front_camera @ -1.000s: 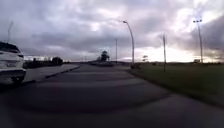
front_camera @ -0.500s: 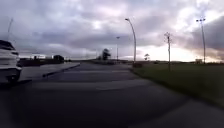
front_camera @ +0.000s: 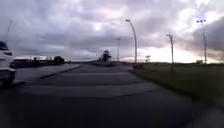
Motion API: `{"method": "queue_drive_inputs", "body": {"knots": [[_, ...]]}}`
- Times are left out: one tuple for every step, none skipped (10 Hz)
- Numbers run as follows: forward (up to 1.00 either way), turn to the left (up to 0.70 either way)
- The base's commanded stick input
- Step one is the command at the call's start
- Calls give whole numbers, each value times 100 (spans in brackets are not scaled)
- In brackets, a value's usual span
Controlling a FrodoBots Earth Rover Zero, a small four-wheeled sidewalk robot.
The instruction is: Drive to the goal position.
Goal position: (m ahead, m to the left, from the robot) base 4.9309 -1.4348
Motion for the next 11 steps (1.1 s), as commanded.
{"method": "queue_drive_inputs", "body": {"knots": [[70, 0], [70, 0], [70, 0], [70, 0], [70, 0], [70, 0], [70, 0], [70, 0], [70, 0], [70, 0], [70, 0]]}}
